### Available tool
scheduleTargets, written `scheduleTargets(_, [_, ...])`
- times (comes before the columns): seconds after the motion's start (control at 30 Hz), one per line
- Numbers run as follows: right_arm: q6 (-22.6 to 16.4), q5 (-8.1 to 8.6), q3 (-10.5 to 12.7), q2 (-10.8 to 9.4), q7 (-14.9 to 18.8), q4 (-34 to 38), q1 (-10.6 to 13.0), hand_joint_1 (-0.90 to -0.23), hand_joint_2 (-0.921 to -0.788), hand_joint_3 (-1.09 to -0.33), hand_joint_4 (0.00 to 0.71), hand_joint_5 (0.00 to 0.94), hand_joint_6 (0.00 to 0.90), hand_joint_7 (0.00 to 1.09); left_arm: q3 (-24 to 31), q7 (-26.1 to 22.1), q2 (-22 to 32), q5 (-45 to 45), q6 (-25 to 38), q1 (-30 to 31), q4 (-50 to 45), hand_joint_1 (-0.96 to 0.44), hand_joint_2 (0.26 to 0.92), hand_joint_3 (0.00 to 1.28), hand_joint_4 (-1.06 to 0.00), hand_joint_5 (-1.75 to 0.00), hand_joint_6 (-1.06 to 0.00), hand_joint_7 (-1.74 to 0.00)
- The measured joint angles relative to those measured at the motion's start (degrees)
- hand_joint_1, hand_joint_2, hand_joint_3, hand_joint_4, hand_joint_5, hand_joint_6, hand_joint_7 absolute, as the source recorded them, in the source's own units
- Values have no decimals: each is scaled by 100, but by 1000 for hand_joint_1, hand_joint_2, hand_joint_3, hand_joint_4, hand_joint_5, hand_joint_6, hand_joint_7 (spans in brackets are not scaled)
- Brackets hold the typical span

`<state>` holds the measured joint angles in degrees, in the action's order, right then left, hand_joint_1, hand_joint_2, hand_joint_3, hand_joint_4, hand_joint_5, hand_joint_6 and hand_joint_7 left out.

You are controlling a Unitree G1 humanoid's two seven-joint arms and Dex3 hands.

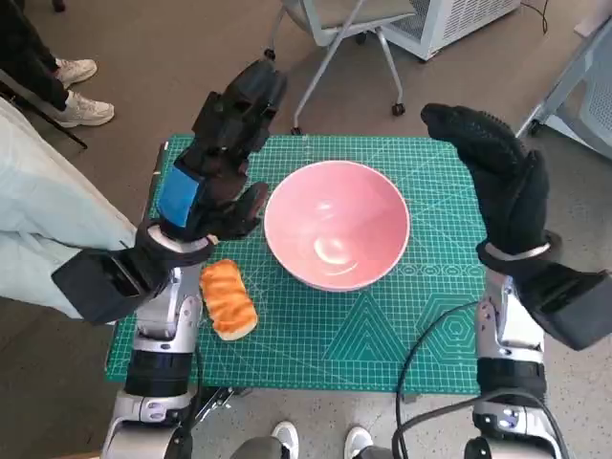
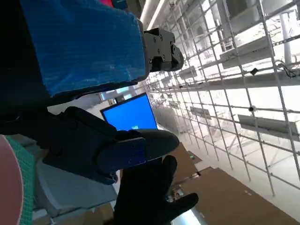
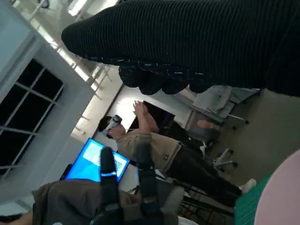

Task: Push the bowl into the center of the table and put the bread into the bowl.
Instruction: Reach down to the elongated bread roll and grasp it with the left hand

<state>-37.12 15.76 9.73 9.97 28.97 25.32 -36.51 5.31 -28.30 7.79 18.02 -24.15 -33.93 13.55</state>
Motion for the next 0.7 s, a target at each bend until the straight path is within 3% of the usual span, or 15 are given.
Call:
scheduleTargets(0.57, [66,48,-92,-51,-13,-56,0,-646,-921,-745,180,3,24,589,30,-38,149,4,31,-5,-23,-651,921,553,-90,-4,1,-399])
scheduleTargets(0.63, [66,48,-101,-75,-13,-60,1,-647,-921,-745,180,3,24,590,36,-52,208,-4,31,-5,-41,-653,921,524,-94,-6,1,-404])
scheduleTargets(0.7, [64,48,-109,-110,-16,-66,3,-647,-921,-744,181,3,24,592,49,-58,302,-59,24,-4,-79,-587,916,365,-119,-15,1,-472])
